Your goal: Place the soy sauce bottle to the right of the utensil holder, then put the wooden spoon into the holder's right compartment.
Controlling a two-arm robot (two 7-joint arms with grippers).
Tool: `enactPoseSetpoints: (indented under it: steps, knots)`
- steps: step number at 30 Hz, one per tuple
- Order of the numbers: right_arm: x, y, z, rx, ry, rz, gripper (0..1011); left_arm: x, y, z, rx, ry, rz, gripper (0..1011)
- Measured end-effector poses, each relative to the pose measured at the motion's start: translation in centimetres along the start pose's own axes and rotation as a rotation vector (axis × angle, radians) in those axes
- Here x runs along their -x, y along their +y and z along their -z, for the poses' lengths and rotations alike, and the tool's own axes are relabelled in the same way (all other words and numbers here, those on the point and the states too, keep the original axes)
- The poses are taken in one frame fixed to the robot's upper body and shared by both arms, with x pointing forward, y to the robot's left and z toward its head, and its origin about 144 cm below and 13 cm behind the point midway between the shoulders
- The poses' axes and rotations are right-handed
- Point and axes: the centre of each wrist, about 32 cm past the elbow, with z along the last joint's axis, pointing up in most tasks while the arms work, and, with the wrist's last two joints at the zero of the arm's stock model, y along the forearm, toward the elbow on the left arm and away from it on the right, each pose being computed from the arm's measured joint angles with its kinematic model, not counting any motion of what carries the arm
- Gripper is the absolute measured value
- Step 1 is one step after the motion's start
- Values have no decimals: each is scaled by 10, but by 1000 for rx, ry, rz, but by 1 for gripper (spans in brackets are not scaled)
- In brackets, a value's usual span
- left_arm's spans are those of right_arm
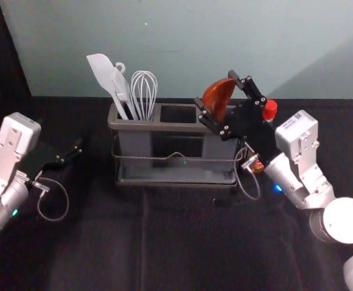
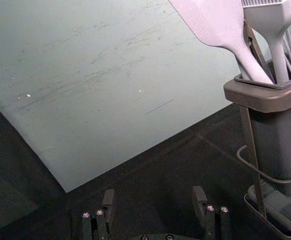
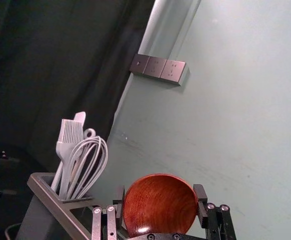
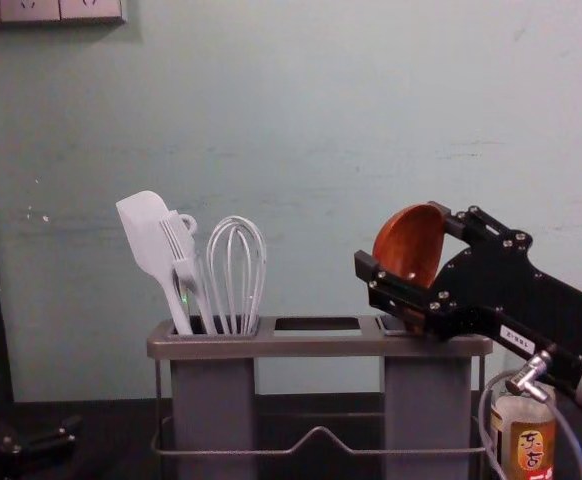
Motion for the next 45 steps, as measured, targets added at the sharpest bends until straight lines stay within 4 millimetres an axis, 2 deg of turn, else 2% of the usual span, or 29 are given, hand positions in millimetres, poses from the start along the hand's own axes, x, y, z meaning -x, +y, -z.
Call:
enactPoseSetpoints:
  steps: [4,8,14,19,35,45]
  knots:
    - [0,-1,0,1,1,4,893,0,0,0,0,0,0,1000]
    - [1,-1,0,-3,2,10,1003,0,0,0,0,0,0,1000]
    - [1,0,-2,-22,-1,22,1004,0,0,0,0,0,0,1000]
    - [-3,5,-14,-66,-16,35,1004,0,0,0,0,0,0,1000]
    - [-22,19,-75,-265,-79,71,1004,0,0,0,0,0,0,1000]
    - [-28,16,-89,-277,-97,84,1004,0,0,0,0,0,0,1000]
